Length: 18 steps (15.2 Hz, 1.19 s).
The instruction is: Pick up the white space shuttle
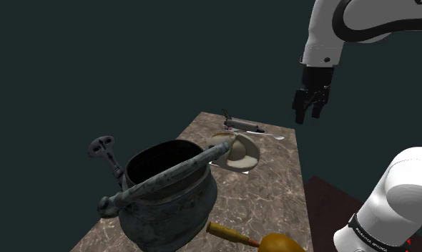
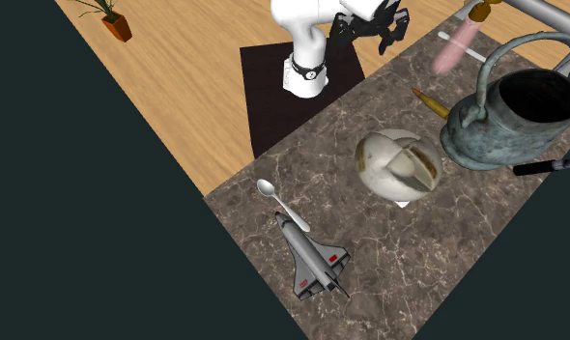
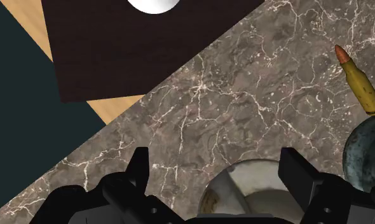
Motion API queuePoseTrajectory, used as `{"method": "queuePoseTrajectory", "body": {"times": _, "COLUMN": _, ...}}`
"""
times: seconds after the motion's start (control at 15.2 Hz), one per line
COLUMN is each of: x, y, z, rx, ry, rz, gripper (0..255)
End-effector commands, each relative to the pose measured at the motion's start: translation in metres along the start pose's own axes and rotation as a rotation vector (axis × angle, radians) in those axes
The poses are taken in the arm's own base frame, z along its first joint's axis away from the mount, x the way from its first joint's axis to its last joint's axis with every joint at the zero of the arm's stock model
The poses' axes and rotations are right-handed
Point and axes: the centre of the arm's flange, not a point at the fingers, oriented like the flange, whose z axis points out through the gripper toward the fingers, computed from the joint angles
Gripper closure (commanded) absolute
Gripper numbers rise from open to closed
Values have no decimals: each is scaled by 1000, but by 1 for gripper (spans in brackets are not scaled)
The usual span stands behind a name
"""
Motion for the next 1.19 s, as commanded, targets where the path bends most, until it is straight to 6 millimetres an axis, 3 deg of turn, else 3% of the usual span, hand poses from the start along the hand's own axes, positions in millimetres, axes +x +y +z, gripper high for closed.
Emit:
{"method": "queuePoseTrajectory", "body": {"times": 0.0, "x": 0, "y": 0, "z": 0, "rx": 0, "ry": 0, "rz": 0, "gripper": 0}}
{"method": "queuePoseTrajectory", "body": {"times": 1.12, "x": 173, "y": 91, "z": 80, "rx": -32, "ry": 85, "rz": -248, "gripper": 0}}
